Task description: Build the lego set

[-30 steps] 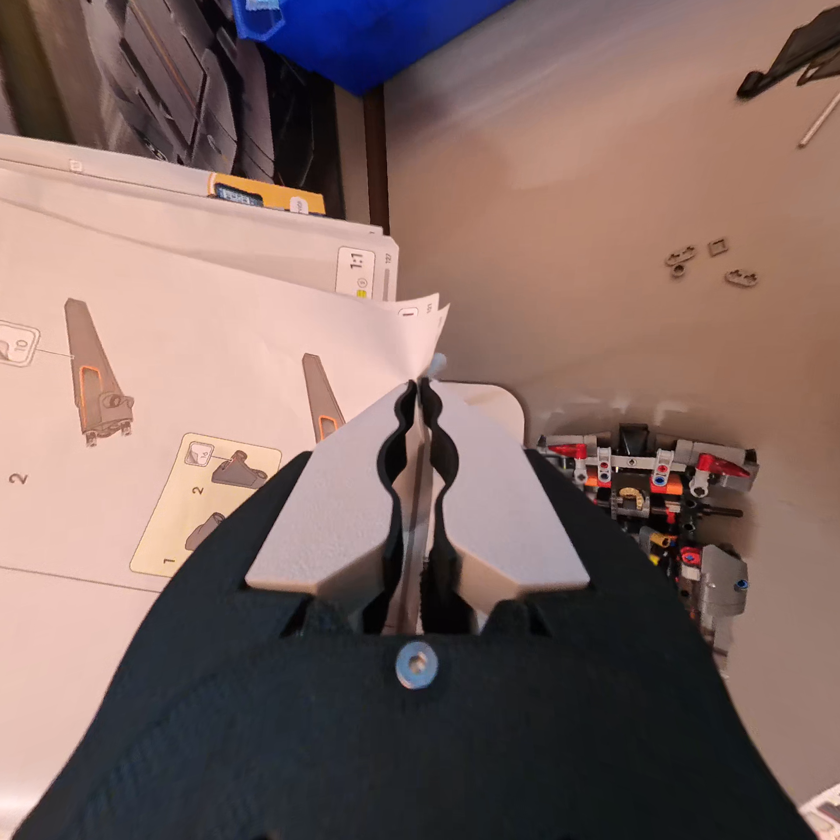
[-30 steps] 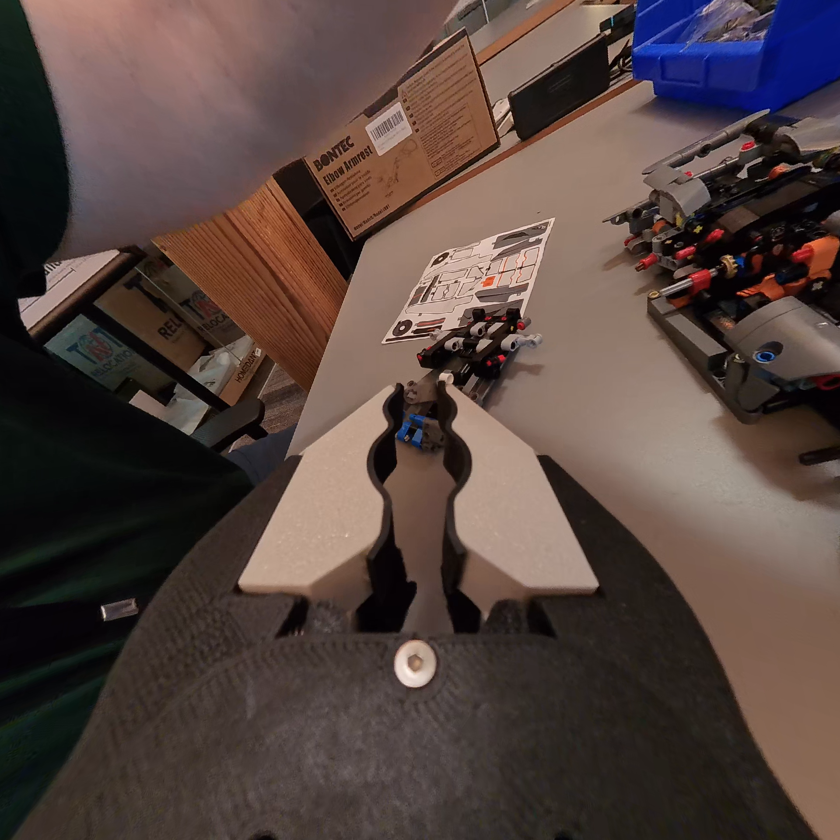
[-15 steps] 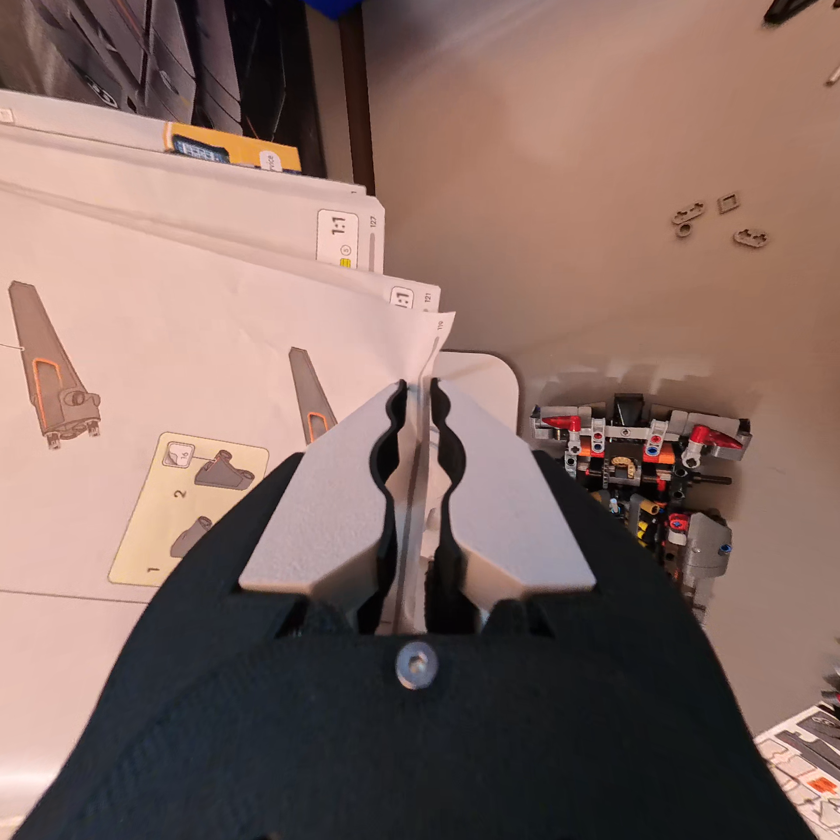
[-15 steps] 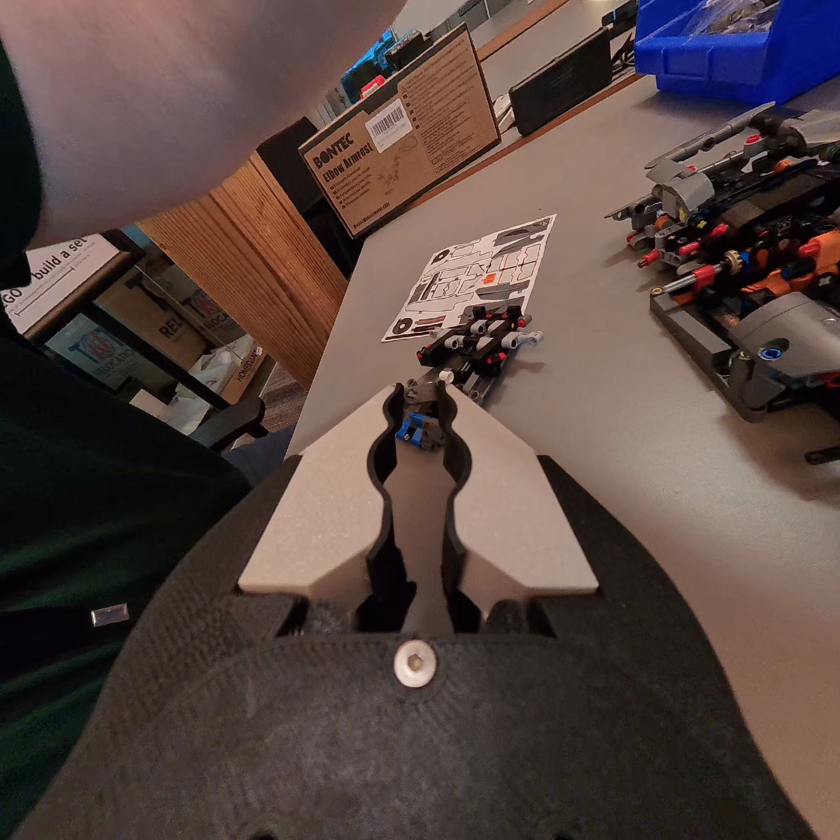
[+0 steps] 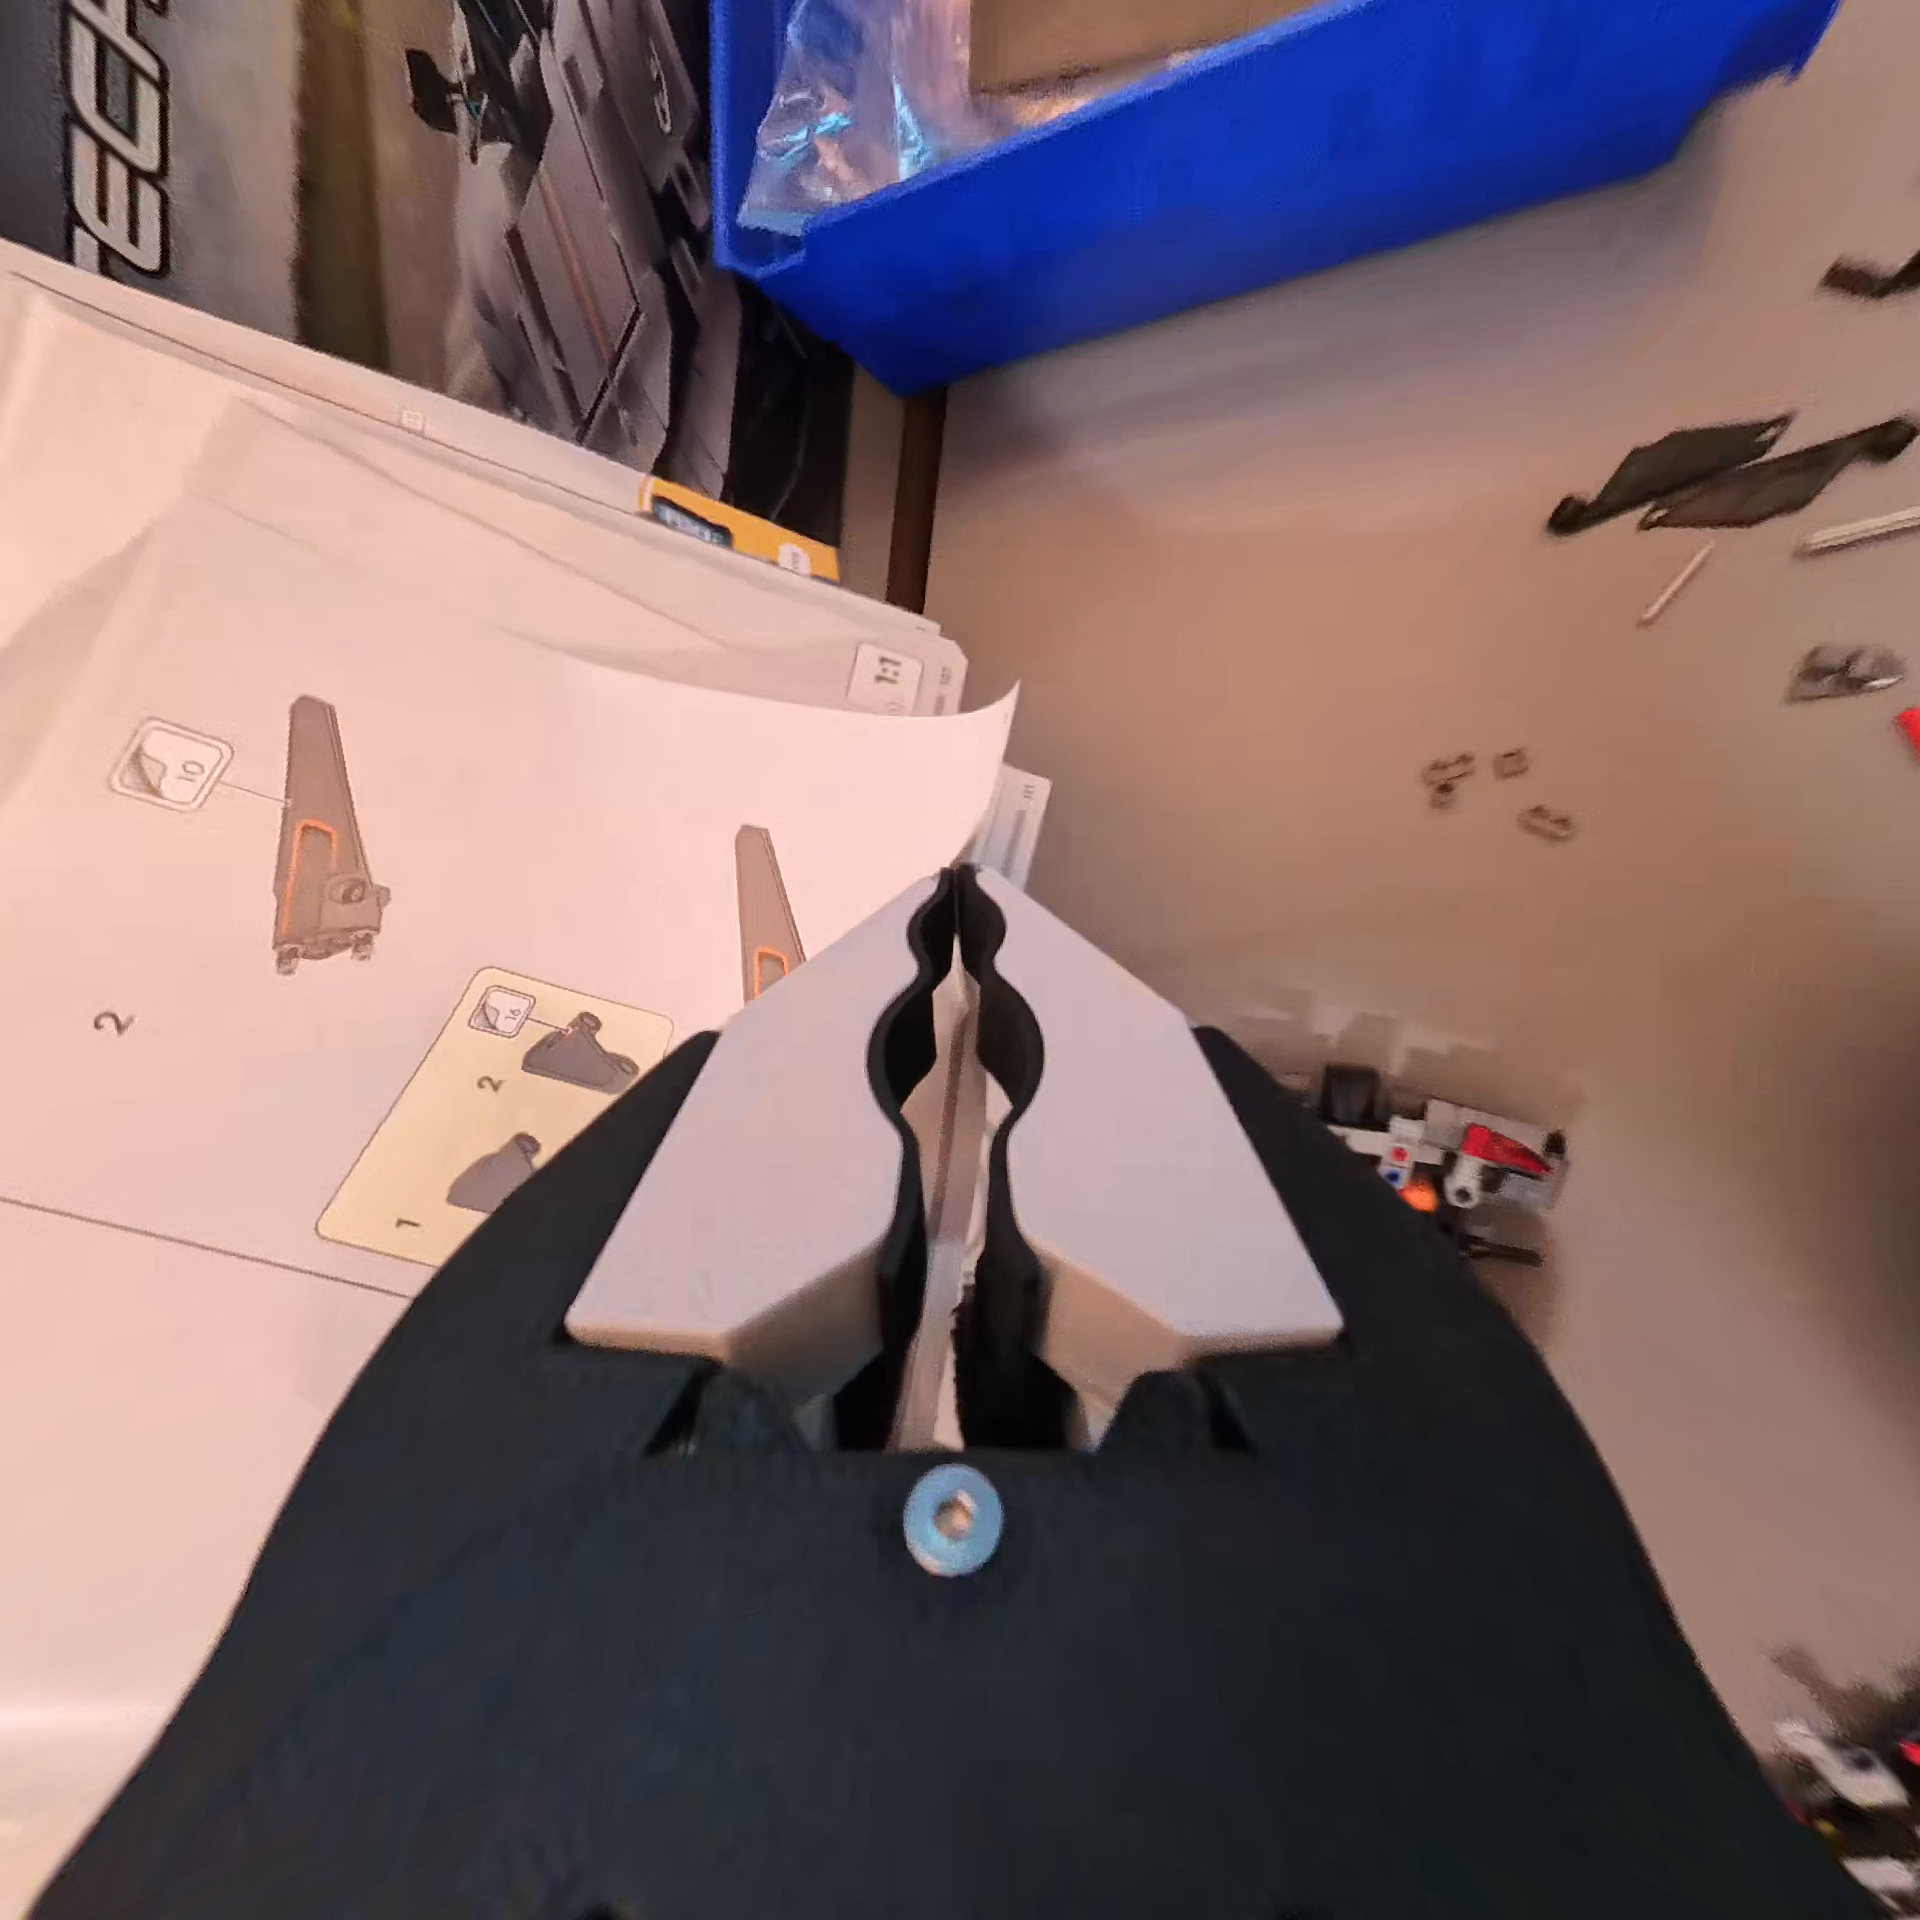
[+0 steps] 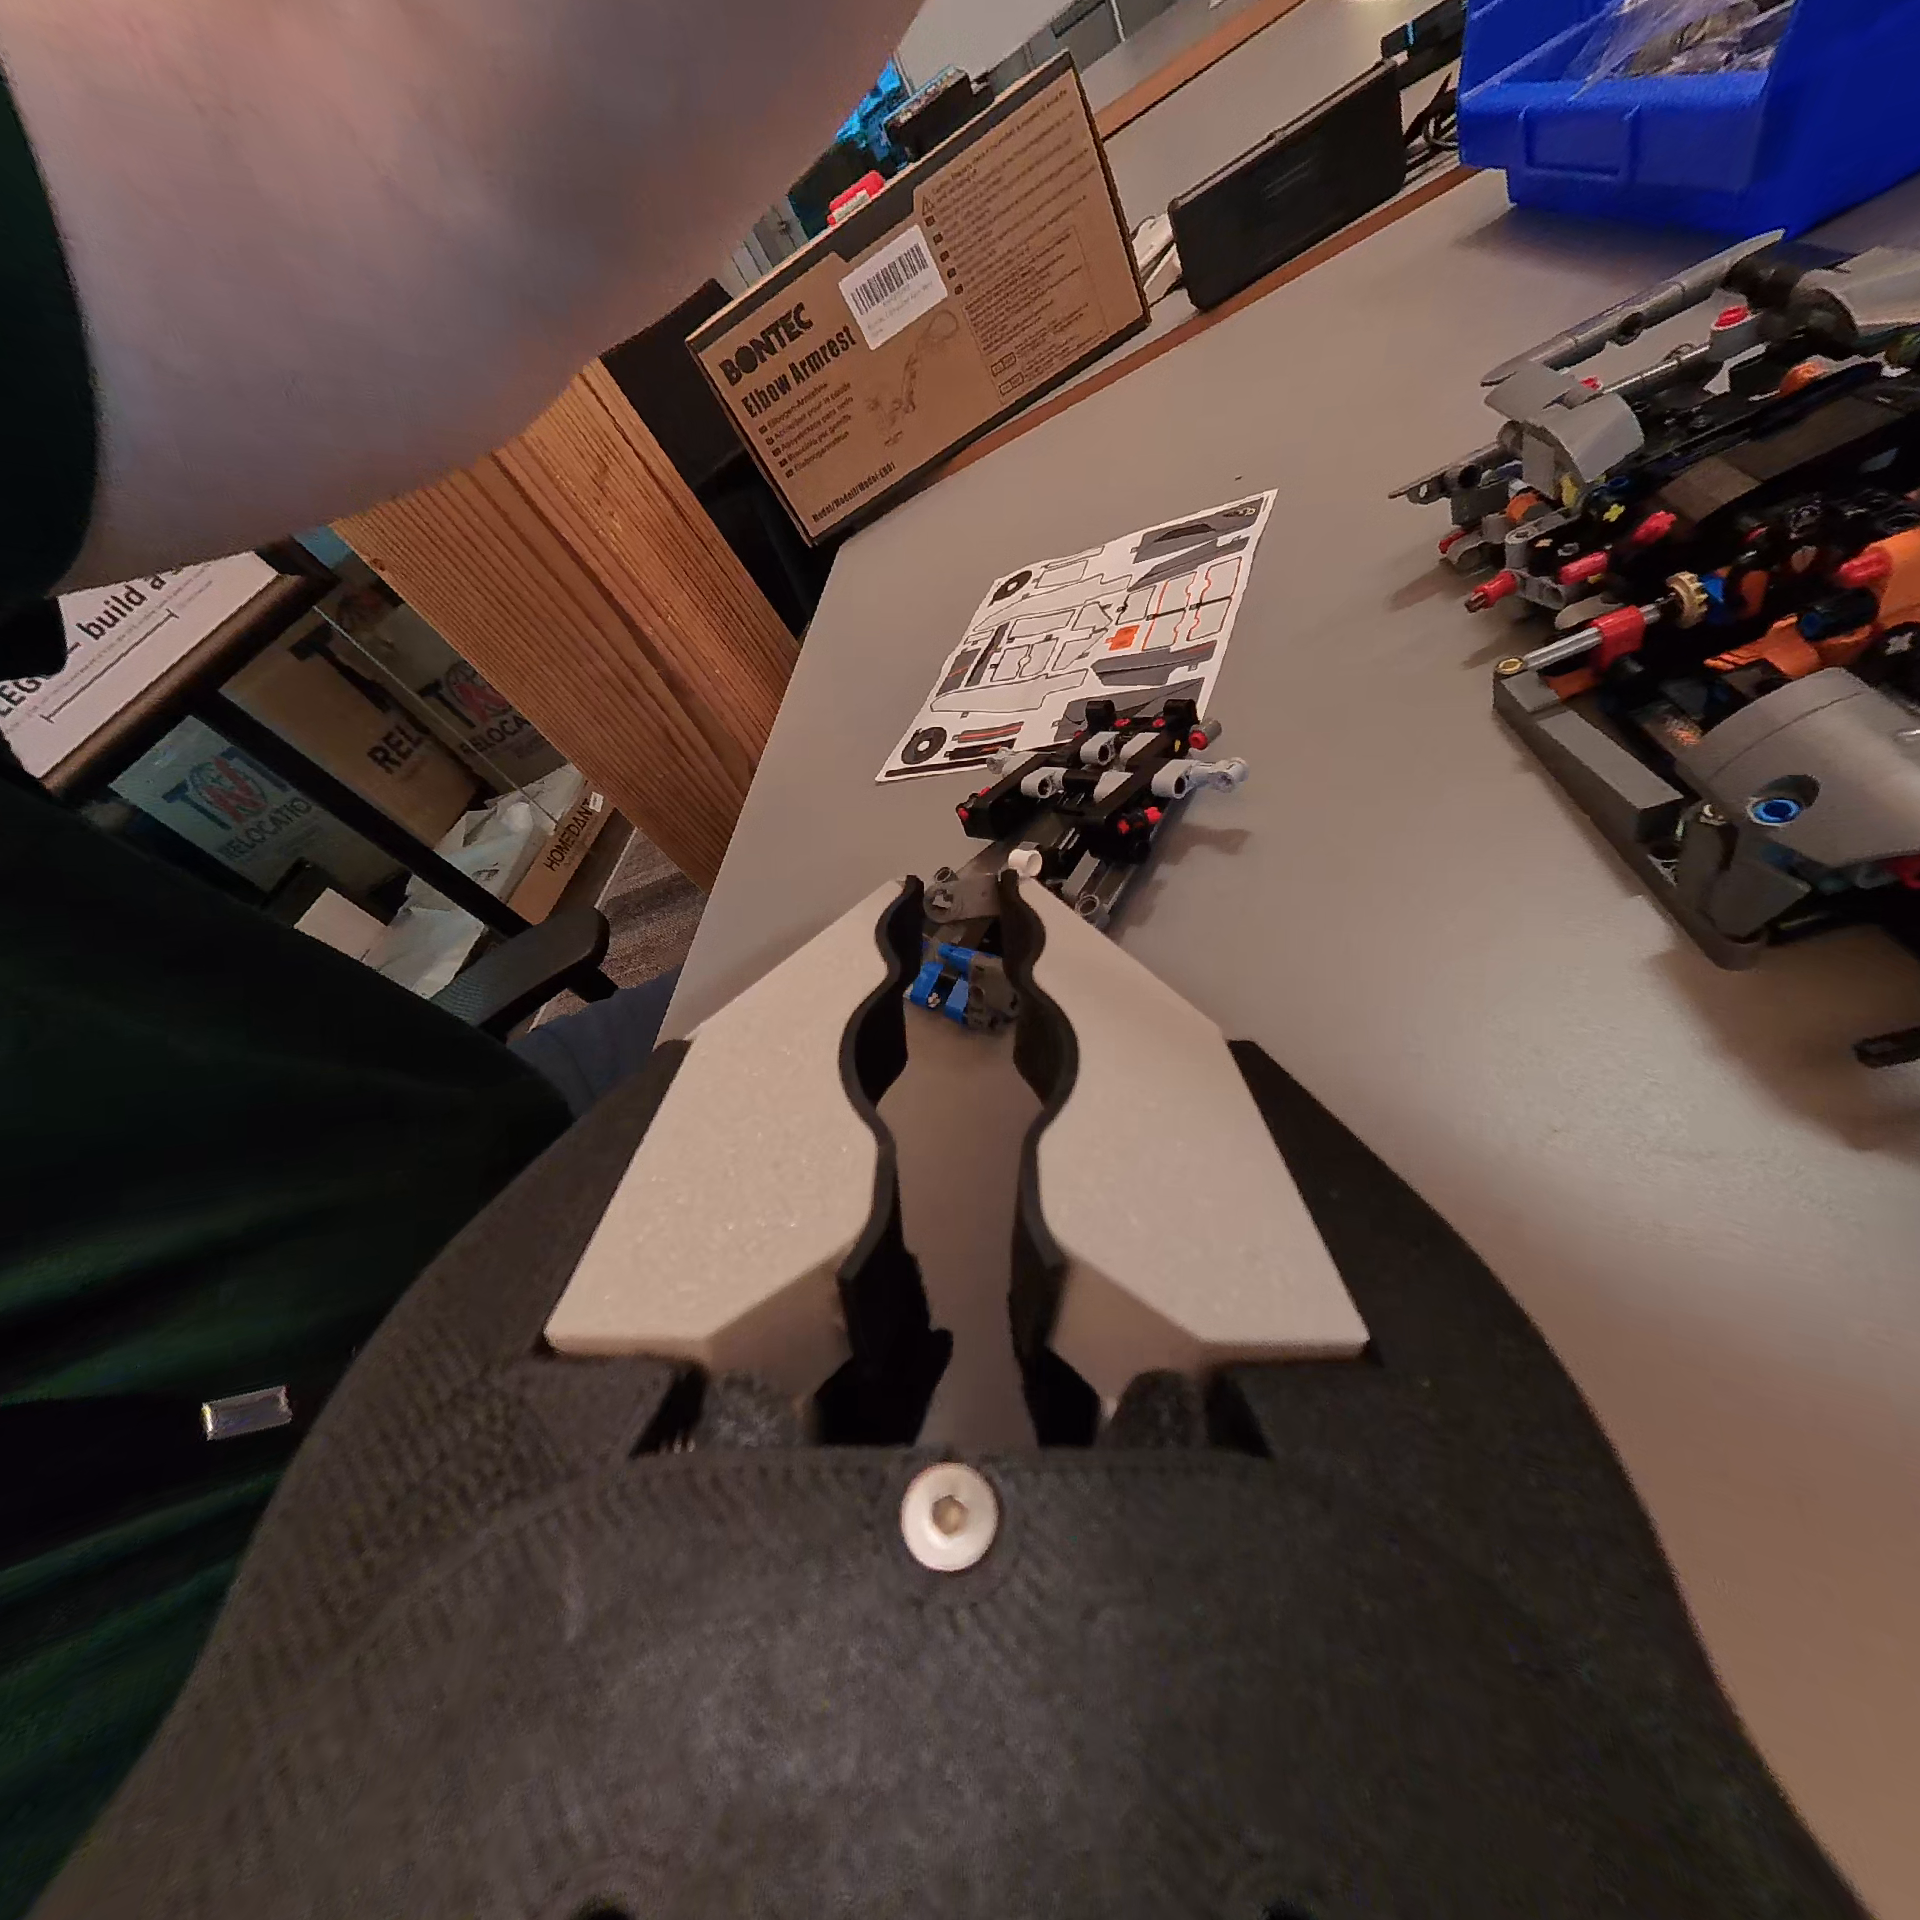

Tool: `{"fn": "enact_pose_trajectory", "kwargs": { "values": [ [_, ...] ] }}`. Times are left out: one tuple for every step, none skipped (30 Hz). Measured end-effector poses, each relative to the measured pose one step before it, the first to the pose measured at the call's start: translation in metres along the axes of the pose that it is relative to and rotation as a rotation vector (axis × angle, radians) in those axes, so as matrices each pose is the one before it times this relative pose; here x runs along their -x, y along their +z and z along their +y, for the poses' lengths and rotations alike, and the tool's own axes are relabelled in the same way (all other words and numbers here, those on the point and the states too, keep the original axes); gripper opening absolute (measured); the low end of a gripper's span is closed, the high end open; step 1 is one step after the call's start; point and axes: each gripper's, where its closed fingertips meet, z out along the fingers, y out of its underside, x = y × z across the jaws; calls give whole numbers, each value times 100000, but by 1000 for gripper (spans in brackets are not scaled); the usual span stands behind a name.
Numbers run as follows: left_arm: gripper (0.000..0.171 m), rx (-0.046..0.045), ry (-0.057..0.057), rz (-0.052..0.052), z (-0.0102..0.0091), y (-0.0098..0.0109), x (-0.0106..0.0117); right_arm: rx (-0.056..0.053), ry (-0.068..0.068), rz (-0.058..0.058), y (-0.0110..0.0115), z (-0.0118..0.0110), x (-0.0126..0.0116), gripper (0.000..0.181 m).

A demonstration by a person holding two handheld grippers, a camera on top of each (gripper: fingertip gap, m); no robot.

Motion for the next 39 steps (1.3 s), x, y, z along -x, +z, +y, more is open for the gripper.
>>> {"fn": "enact_pose_trajectory", "kwargs": {
  "values": [
    [0, -1073, -1960, 1769, -42, -293, -138, 69, 28, -92, 39, 24, 18, 12],
    [0, -1545, -1531, 389, -113, -290, 55, 145, -22, -43, 42, 35, 12, 12],
    [0, -2943, -1313, -144, -289, -316, 128, 177, -5, -46, 44, 57, 4, 12],
    [0, -2513, -2363, 1047, -248, -276, 12, 199, 19, -24, 54, 46, 5, 12],
    [0, -1928, -2288, 1708, -172, -231, -61, 178, 21, -9, 40, 51, -11, 12],
    [0, -1907, -1671, 903, -198, -213, 30, 91, 21, 11, 20, 26, -7, 12],
    [0, -2895, -957, 105, -340, -254, 84, 35, -2, 24, 11, 0, -6, 12],
    [0, -2457, -1500, 1067, -292, -249, -28, -8, -37, 57, -8, -2, -16, 12],
    [0, -2149, -1278, 782, -274, -254, -26, -77, 20, 47, -21, -12, -20, 12],
    [0, -3182, -169, -1489, -418, -347, 246, -142, 88, 18, -34, -22, -21, 12],
    [0, -2890, -842, -639, -387, -415, 90, -80, 45, 86, -29, -13, -29, 12],
    [0, -3632, -941, -1132, -467, -568, 115, -54, 12, 94, -33, -18, -27, 12],
    [0, -4549, -580, -2680, -566, -760, 264, -184, 13, -7, -33, -48, 4, 12],
    [0, -5466, -490, -3186, -673, -963, 285, -196, 3, -58, -26, -36, 18, 12],
    [0, -6475, -493, -4601, -782, -1183, 470, -82, -19, -14, -20, -25, 7, 12],
    [0, -5795, -1038, -5170, -663, -1300, 587, -39, 20, -27, -6, -6, 0, 12],
    [0, -5716, -721, -5252, -605, -1389, 654, -42, 106, -94, 14, 15, -1, 12],
    [0, -5364, -1382, -4995, -501, -1421, 696, 72, 217, -119, 52, 43, -11, 12],
    [0, -4732, -1658, -4782, -380, -1433, 739, 263, 221, -106, 75, 91, -19, 12],
    [0, -4414, -1610, -4727, -333, -1419, 839, 333, 97, -85, 90, 99, -5, 12],
    [0, -3748, -2249, -4355, -241, -1316, 913, 323, 37, -133, 93, 95, 15, 12],
    [0, -3345, -2480, -3871, -186, -1229, 884, 287, 11, -142, 98, 86, 31, 12],
    [0, -3650, -2339, -3845, -233, -1215, 902, 366, -7, -61, 96, 92, 11, 12],
    [0, -3570, -2338, -3501, -223, -1138, 857, 380, -49, 21, 72, 89, -1, 12],
    [0, -2301, -2217, -2359, -57, -985, 683, 268, 11, 57, 51, 75, -33, 12],
    [0, -1890, -1307, -2844, -23, -876, 709, 122, 114, 13, 29, 50, -23, 12],
    [0, -1303, -718, -2632, 34, -752, 653, -12, 78, 32, 5, 4, -28, 12],
    [0, -792, -781, -1575, 62, -636, 506, -47, 68, 77, -23, 4, -42, 12],
    [0, -425, -845, -1042, 89, -541, 400, -128, 87, 57, -28, -17, -38, 12],
    [0, -954, -564, -2152, -18, -518, 508, -153, 137, 91, -33, -12, -49, 12],
    [0, -1060, -554, -1591, -66, -435, 424, -101, 210, 71, -36, 6, -63, 12],
    [0, -114, -549, -672, 14, -308, 291, -115, 234, 12, -24, -9, -51, 12],
    [0, -387, -38, -983, -53, -288, 284, -159, 170, -51, -26, -22, -18, 12],
    [0, -556, -178, -707, -78, -231, 207, -162, 39, -75, -21, -27, 11, 12],
    [0, -137, -364, -275, 1, -172, 118, -120, -53, -19, -24, -33, 18, 12],
    [0, -12, 117, -848, 30, -151, 159, -82, -1, -44, -20, -24, 13, 12],
    [0, -108, 677, -1507, 30, -159, 217, -187, 9, -136, -20, -42, 39, 12],
    [0, 39, 551, -891, 50, -124, 133, -152, 24, -111, -16, -34, 24, 12],
    [0, 9, 189, -739, 32, -129, 125, -72, 37, -51, -10, -14, 17, 12]
  ]
}}
